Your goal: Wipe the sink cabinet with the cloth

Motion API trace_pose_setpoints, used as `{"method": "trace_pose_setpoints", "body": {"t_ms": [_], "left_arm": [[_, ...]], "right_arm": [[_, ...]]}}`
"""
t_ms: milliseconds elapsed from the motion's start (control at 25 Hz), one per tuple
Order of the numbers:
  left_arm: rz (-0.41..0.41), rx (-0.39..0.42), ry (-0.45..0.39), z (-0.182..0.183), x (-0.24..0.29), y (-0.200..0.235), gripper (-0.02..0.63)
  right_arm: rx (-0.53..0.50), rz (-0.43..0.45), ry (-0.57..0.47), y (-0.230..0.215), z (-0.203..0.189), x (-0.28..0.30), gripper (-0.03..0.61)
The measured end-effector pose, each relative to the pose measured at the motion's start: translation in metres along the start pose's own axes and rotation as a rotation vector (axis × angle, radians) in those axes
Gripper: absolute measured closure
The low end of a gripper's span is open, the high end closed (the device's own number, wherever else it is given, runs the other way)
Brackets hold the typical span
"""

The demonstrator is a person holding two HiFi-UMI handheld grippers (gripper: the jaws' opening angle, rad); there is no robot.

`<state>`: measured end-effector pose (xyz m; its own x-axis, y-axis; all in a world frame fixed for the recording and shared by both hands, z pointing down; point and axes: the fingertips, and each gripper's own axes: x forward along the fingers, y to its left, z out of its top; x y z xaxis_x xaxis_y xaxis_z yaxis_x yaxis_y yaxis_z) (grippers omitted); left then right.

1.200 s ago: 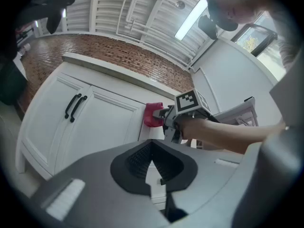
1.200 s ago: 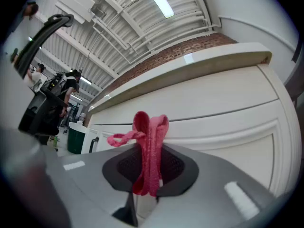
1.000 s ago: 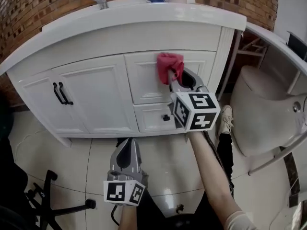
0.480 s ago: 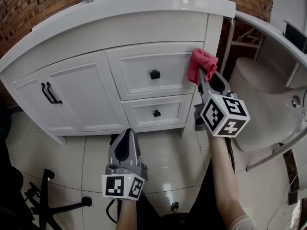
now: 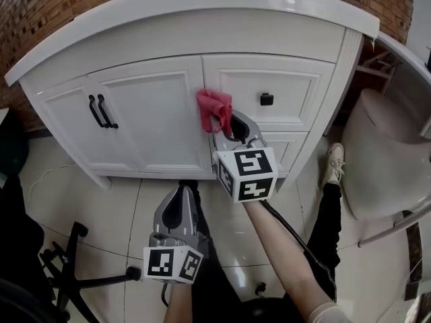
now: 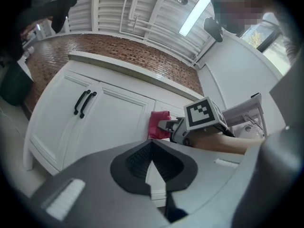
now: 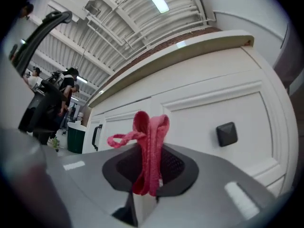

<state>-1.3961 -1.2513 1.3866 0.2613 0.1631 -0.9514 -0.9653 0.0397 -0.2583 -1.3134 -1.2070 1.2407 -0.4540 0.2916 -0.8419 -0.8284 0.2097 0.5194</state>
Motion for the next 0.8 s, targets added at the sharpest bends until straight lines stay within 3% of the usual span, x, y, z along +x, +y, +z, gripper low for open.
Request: {"method": "trace_pose_setpoints", "body": {"t_ms": [360, 560, 680, 800], "left_arm": [[-0.104, -0.018, -0.001, -0.028, 0.044, -0.072, 0.598], [-0.151, 0.009, 0.015, -0.041, 0.058, -0.109, 0.598], [-0.136, -0.002, 0.014, -0.042, 0.060, -0.106, 0.598], [-0.091, 0.006, 0.001, -0.036, 0.057, -0.087, 0.598]], "right_arm": [[0.005, -0.260, -0.051, -0.175, 0.017, -0.092, 0.514], [0.057, -0.427, -0.066, -0.265, 0.017, -0.149, 0.514], [0.095, -0.458, -0.077, -0.277, 0.015, -0.167, 0.515], [0.100, -0.388, -0.095, -0.235, 0.015, -0.156, 0.514]]}}
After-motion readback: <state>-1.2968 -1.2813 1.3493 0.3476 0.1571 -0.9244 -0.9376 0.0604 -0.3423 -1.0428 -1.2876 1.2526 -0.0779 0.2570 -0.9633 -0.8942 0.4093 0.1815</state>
